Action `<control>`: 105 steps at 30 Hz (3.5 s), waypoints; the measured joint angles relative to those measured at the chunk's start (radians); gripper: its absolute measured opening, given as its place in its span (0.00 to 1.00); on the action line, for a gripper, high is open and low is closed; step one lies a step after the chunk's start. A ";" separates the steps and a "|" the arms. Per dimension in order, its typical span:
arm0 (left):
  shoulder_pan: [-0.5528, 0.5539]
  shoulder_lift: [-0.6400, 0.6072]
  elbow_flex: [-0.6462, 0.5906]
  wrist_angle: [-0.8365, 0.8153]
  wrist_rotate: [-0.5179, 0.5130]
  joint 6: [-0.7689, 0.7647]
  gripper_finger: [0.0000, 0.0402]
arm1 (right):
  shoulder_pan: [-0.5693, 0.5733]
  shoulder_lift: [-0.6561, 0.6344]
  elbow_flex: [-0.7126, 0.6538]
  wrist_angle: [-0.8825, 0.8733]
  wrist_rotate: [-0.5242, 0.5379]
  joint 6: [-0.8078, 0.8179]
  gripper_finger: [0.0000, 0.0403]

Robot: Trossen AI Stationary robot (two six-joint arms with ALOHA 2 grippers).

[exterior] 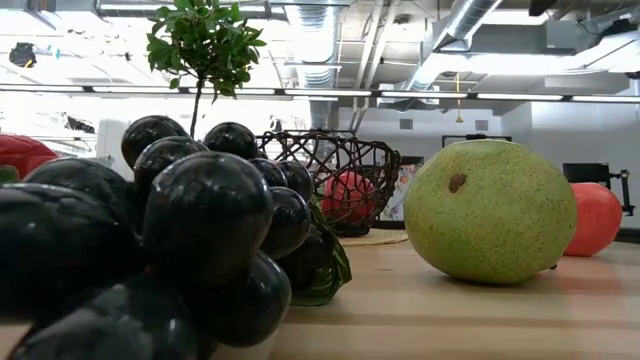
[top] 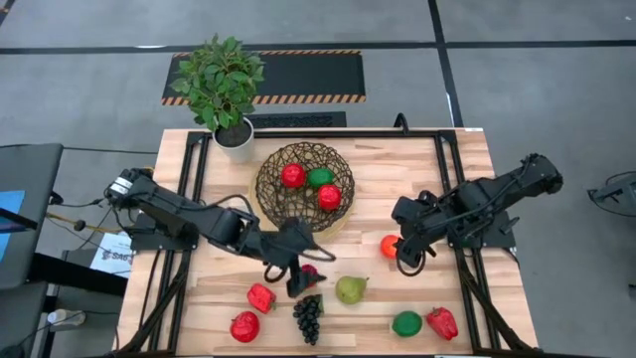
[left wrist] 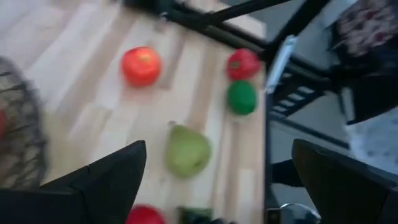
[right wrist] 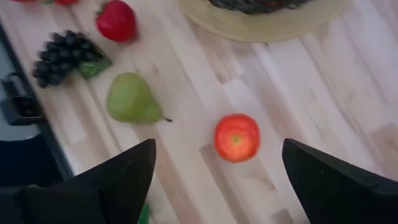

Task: Build produce basket
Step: Put the orange apple into the basket

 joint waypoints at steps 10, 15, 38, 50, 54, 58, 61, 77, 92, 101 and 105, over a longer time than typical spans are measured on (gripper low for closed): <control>0.032 -0.010 0.135 0.141 -0.167 0.186 0.96 | -0.017 0.001 -0.096 -0.001 0.072 -0.061 0.91; 0.052 -0.013 0.263 -0.020 -0.300 0.256 0.96 | -0.025 0.001 -0.096 0.010 0.056 -0.089 0.91; -0.061 -0.007 -0.012 0.106 -0.350 -0.053 0.96 | -0.052 0.038 -0.061 0.052 0.032 -0.064 0.91; -0.054 -0.035 0.242 -0.057 -0.325 0.239 0.96 | -0.037 0.211 -0.063 0.058 -0.005 0.017 0.91; -0.056 -0.046 0.327 -0.189 -0.358 0.253 0.96 | -0.019 0.247 -0.063 0.062 -0.056 0.062 0.91; -0.068 -0.041 0.327 -0.205 -0.434 0.304 0.96 | 0.005 0.262 -0.063 0.064 -0.053 0.086 0.91; -0.055 -0.035 0.306 -0.204 -0.431 0.316 0.96 | 0.025 0.262 -0.063 0.063 -0.003 0.095 0.91; 0.019 -0.017 0.291 -0.204 -0.364 0.322 0.96 | 0.078 0.221 -0.264 0.104 0.059 0.124 0.91; 0.087 0.003 0.290 -0.187 -0.270 0.278 0.96 | 0.043 0.033 -0.552 0.327 -0.027 -0.029 0.91; 0.101 0.013 0.292 -0.183 -0.292 0.242 0.96 | -0.077 -0.017 -0.630 0.426 -0.044 -0.202 0.91; 0.101 0.035 0.291 -0.196 -0.325 0.250 0.96 | -0.115 0.000 -0.648 0.480 -0.090 -0.268 0.91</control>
